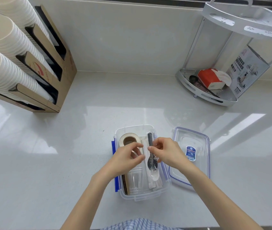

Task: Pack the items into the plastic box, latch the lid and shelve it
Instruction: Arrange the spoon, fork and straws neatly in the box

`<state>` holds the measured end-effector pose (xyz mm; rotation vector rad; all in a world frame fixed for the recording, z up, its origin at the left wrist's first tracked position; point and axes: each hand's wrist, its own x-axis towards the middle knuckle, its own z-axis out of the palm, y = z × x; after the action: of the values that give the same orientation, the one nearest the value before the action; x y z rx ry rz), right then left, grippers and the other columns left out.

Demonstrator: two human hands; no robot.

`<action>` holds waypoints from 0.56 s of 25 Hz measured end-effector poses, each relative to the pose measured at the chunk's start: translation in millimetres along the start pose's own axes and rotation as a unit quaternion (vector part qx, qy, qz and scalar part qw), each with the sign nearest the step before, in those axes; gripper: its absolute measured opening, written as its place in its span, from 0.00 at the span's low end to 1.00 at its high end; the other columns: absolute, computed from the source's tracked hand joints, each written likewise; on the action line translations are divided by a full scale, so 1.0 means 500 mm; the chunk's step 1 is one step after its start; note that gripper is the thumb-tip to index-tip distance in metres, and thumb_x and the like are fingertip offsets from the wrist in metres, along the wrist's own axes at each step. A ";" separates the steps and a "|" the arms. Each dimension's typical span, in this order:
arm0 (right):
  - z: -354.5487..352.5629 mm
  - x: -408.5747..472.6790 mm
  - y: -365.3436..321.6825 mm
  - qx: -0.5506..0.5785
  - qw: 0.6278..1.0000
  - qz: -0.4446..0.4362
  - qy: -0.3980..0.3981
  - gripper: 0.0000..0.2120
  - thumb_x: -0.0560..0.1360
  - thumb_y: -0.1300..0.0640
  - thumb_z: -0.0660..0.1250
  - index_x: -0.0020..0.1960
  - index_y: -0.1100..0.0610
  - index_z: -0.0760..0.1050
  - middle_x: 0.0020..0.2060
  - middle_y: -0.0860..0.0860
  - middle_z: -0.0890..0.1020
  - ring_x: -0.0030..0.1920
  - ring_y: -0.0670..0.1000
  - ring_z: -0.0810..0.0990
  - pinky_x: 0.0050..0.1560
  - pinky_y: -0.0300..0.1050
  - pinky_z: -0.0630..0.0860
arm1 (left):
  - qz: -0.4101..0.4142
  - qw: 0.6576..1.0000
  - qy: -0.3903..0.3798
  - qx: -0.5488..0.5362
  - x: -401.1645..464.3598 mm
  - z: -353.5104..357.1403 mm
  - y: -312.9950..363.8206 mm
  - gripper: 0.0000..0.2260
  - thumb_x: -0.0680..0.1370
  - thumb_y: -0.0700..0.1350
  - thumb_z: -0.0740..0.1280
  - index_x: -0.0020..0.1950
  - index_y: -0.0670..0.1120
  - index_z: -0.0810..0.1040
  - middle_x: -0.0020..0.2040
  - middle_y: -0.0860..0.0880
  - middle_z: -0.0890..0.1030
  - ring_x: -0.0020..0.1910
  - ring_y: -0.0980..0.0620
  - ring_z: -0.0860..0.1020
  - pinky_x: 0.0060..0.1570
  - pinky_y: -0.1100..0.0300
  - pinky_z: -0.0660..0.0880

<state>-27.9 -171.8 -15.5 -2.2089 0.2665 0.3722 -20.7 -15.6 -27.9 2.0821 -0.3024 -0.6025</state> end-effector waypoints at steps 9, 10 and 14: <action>0.051 -0.019 -0.012 -0.275 0.961 0.006 -0.020 0.12 0.75 0.57 0.60 0.54 0.63 0.72 0.55 0.62 0.77 0.57 0.63 0.74 0.52 0.50 0.72 | 0.033 0.940 -0.006 0.341 -0.019 0.004 -0.035 0.12 0.75 0.54 0.60 0.54 0.53 0.77 0.52 0.56 0.80 0.57 0.54 0.66 0.57 0.56 0.52; 0.054 -0.021 -0.015 -0.288 0.957 0.005 -0.030 0.11 0.76 0.57 0.59 0.54 0.64 0.71 0.56 0.62 0.76 0.58 0.63 0.74 0.52 0.51 0.72 | 0.030 0.938 -0.008 0.344 -0.021 0.004 -0.038 0.12 0.75 0.54 0.59 0.54 0.53 0.77 0.52 0.55 0.80 0.58 0.54 0.66 0.58 0.56 0.52; 0.074 -0.021 -0.013 -0.337 0.939 0.020 -0.069 0.12 0.76 0.62 0.60 0.58 0.64 0.68 0.59 0.63 0.75 0.60 0.63 0.74 0.54 0.51 0.72 | 0.030 0.940 0.000 0.341 -0.024 0.006 -0.042 0.11 0.76 0.52 0.59 0.53 0.52 0.78 0.51 0.54 0.80 0.58 0.54 0.66 0.61 0.55 0.52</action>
<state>-41.9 -138.0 -28.7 -2.8310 0.1131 0.7213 -32.7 -0.8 -43.2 2.7211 -0.6435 -0.4995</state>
